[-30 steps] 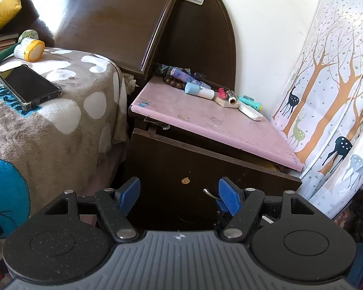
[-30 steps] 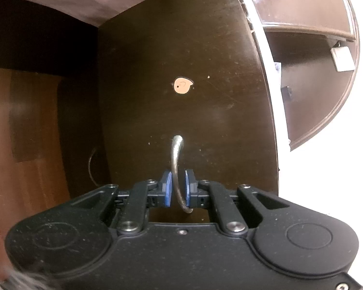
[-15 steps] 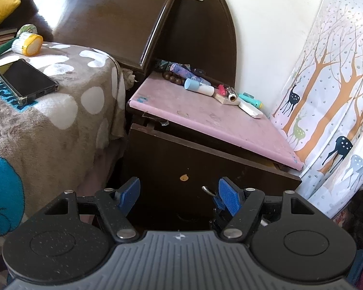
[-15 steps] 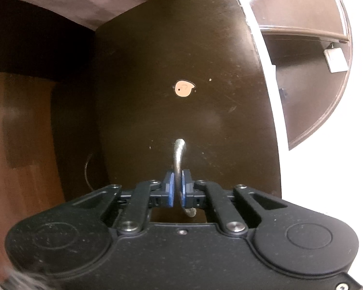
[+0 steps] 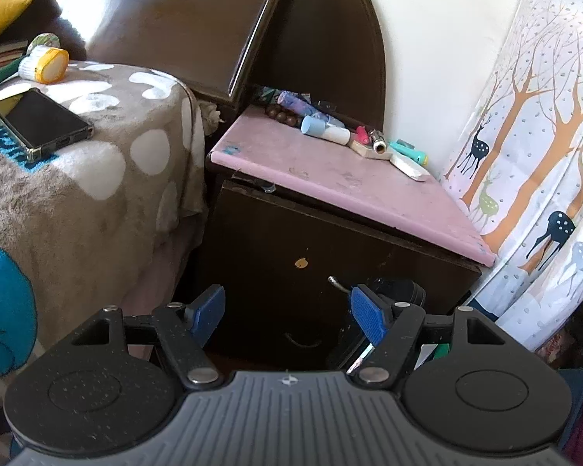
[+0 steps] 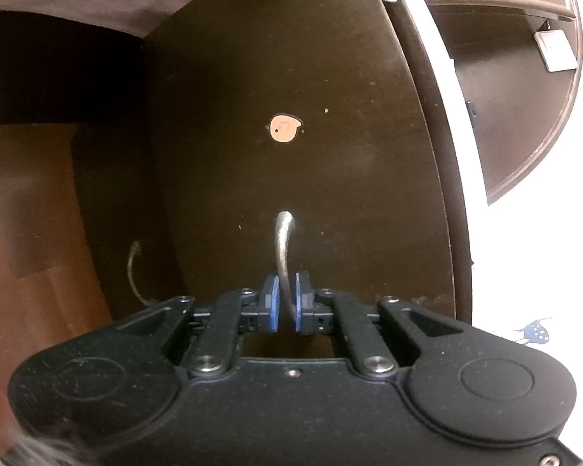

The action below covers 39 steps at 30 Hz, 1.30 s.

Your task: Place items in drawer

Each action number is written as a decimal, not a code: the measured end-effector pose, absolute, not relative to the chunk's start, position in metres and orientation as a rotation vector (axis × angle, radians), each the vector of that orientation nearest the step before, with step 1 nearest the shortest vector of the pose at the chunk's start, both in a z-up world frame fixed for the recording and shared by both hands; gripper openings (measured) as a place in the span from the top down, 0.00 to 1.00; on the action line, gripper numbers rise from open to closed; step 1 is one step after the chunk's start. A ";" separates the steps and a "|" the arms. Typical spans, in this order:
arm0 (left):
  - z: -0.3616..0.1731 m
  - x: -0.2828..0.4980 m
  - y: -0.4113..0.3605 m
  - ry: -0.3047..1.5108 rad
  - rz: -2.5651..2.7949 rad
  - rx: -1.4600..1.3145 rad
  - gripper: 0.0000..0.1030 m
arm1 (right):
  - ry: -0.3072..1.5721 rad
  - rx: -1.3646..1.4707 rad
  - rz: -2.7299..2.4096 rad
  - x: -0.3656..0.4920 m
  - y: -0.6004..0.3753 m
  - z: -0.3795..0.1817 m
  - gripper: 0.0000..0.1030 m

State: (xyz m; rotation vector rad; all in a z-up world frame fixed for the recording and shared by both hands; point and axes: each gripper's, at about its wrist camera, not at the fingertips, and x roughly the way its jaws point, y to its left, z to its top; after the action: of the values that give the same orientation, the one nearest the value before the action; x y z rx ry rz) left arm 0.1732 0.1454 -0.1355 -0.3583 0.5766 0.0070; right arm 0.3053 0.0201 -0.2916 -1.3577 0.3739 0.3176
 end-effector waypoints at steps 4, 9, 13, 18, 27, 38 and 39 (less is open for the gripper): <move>-0.136 0.175 0.144 0.583 0.001 -0.354 0.31 | 0.359 -1.379 0.323 0.316 0.014 -0.292 1.00; -0.137 0.176 0.143 0.587 -0.001 -0.347 0.31 | 0.368 -1.389 0.348 0.335 0.008 -0.294 0.98; -0.138 0.177 0.143 0.589 0.003 -0.341 0.31 | 0.357 -1.426 0.375 0.332 0.005 -0.295 0.96; -0.140 0.178 0.140 0.601 0.012 -0.328 0.31 | 0.444 -1.343 0.403 0.332 0.003 -0.277 0.54; -0.147 0.179 0.133 0.634 0.050 -0.283 0.13 | 0.841 -0.819 0.346 0.326 -0.034 -0.224 0.22; -0.158 0.169 0.103 0.696 0.089 -0.192 0.12 | 0.846 -0.494 0.209 0.263 -0.085 -0.140 0.14; -0.159 0.168 0.100 0.707 0.089 -0.189 0.12 | 0.844 -0.472 0.212 0.257 -0.090 -0.133 0.14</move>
State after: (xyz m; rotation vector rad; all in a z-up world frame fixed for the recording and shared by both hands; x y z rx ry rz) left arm 0.1676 0.0996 -0.1588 -0.1885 0.7070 0.0887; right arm 0.2565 -0.0902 -0.1329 -0.4722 0.8440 0.2121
